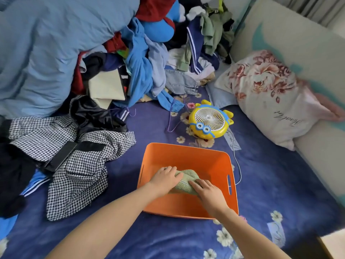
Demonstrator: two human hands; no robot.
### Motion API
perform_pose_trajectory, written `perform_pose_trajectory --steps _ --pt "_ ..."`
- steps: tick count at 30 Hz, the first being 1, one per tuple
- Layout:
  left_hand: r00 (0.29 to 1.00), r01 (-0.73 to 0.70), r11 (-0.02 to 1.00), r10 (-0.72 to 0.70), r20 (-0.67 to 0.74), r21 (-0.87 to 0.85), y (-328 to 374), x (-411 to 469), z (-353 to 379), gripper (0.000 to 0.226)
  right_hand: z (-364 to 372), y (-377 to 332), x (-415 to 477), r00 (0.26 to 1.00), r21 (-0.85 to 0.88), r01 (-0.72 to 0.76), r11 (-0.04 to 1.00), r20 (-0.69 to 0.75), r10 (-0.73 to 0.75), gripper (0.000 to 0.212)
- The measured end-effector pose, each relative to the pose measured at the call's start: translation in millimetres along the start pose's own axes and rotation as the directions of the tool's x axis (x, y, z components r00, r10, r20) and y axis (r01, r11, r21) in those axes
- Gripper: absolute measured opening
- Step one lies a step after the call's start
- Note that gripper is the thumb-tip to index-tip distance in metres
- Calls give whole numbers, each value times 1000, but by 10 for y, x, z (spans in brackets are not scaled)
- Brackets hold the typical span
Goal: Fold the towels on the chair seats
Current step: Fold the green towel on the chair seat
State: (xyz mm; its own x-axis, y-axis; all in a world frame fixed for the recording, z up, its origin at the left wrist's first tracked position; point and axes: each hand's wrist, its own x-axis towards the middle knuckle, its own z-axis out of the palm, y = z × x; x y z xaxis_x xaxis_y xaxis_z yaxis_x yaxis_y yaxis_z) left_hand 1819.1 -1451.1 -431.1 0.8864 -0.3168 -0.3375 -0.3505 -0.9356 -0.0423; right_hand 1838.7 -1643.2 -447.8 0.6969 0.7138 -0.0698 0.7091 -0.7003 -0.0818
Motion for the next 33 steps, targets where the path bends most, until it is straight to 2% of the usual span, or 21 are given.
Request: perform_pose_trajectory --steps 2,5,7,8,9,10,11,12,15,17,22,26,29,33 --pt "999 6 1000 -6 38 0 -30 103 45 58 91 46 50 999 33 -18 999 31 17 62" --pt "1000 16 998 -17 22 59 -141 293 170 61 244 146 243 999 75 -24 997 31 22 59" --pt "999 48 999 -47 -18 12 -203 385 312 62 376 193 351 1000 92 -3 996 -1 3 52" --pt "998 58 998 -57 24 -16 -212 424 416 61 520 221 391 1000 124 7 992 20 -9 51" --pt "992 74 996 -69 103 -45 -209 452 518 59 689 242 426 996 150 -10 989 86 -3 57" --pt "983 99 993 -86 164 -71 -205 449 626 59 820 239 446 977 161 -33 986 211 -2 70" --pt "966 148 983 -119 229 -111 -202 440 796 63 970 229 472 947 166 -56 985 321 0 84" --pt "939 171 980 -132 318 -98 -222 437 975 69 1123 220 484 907 180 -91 979 421 7 87" --pt "809 220 973 -147 569 -62 -190 405 1337 68 1491 143 529 753 223 -163 961 657 -25 61" --pt "747 266 961 -153 647 -80 -110 399 1556 61 1695 90 555 694 238 -264 935 720 13 59" --pt "702 348 922 -136 699 -171 -19 463 1757 57 1944 100 658 652 256 -470 845 746 136 59" --pt "659 434 872 -138 739 -224 -28 524 1827 58 2008 130 766 602 319 -606 728 782 159 63" --pt "610 469 849 -114 784 -242 -25 513 1878 61 2031 50 869 621 397 -643 655 771 142 63" --pt "615 514 822 -155 773 -244 -79 493 1893 60 2035 -62 1062 687 478 -601 640 718 110 62"
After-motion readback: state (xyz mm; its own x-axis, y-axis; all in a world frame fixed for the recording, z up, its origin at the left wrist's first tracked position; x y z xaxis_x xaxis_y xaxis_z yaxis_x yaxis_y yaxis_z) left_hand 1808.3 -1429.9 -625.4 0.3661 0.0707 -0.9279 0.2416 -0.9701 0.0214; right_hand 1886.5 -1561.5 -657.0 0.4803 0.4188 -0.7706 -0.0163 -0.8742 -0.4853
